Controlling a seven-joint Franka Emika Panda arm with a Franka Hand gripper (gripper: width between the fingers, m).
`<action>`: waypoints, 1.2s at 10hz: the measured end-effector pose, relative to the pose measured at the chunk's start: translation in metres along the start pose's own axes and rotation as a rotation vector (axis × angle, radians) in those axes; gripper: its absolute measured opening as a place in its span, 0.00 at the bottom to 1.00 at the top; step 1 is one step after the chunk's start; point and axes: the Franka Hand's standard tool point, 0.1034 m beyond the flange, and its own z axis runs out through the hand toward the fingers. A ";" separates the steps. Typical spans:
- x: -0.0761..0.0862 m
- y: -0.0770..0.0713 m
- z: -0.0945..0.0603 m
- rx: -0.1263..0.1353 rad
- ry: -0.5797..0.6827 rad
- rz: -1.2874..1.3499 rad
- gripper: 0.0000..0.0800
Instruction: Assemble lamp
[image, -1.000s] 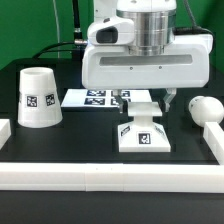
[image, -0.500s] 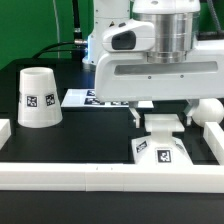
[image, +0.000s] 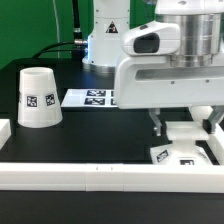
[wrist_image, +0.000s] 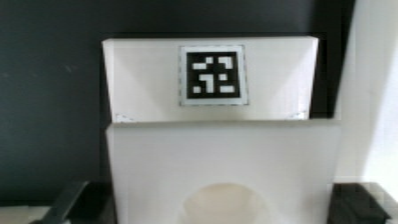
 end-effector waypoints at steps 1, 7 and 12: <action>0.000 -0.005 0.000 -0.001 -0.010 -0.006 0.67; 0.001 -0.011 0.000 -0.005 -0.017 -0.011 0.82; -0.045 -0.028 -0.012 -0.007 -0.028 -0.017 0.87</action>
Offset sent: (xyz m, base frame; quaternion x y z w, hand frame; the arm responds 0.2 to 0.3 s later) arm 0.0091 0.0123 0.0030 -0.0102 0.0145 -0.0078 0.9998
